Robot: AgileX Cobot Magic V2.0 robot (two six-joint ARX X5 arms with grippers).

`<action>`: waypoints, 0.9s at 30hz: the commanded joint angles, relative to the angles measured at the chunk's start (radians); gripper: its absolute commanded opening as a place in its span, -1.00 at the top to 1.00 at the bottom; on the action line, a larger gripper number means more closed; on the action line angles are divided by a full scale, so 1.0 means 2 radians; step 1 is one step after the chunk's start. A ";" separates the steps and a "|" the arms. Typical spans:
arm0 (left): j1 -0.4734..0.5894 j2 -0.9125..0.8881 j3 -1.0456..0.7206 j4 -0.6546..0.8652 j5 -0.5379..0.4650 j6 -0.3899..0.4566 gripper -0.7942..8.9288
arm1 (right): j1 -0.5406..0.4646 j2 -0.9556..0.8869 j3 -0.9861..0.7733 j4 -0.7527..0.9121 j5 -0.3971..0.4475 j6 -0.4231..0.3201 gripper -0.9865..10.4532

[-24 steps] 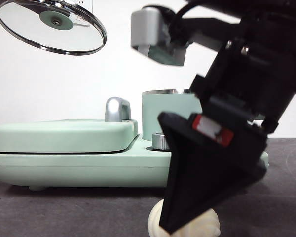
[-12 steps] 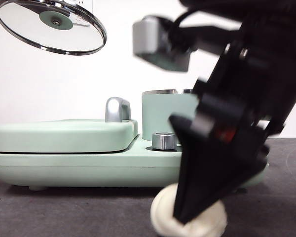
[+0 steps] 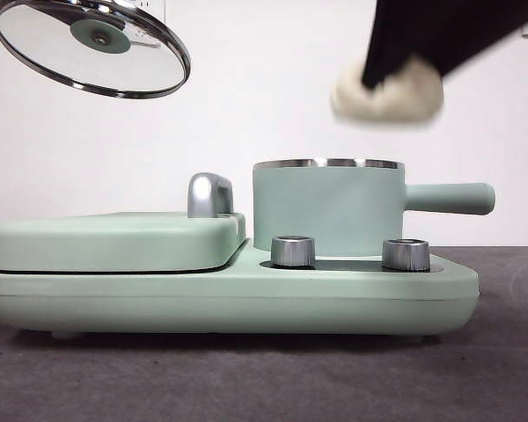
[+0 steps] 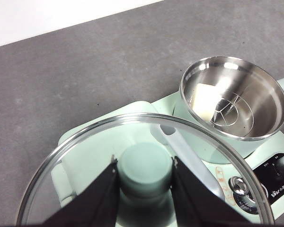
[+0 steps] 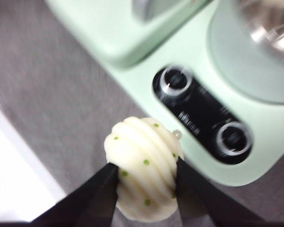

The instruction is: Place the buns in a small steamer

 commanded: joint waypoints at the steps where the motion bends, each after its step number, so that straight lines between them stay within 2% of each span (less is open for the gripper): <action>1: -0.002 -0.002 0.008 0.014 0.000 -0.002 0.81 | -0.026 0.018 0.043 -0.006 -0.015 -0.009 0.54; 9: -0.002 -0.002 0.008 0.014 0.000 -0.002 0.81 | -0.129 0.117 0.142 -0.005 -0.048 -0.056 0.54; 12: -0.002 -0.002 0.008 0.014 0.000 -0.002 0.81 | -0.152 0.165 0.171 -0.001 -0.052 -0.074 0.54; 20: -0.002 -0.002 0.008 0.013 0.000 -0.002 0.81 | -0.184 0.270 0.223 0.022 -0.052 -0.093 0.54; 27: -0.002 -0.002 0.008 0.013 0.000 -0.002 0.81 | -0.192 0.322 0.227 0.034 -0.051 -0.096 0.54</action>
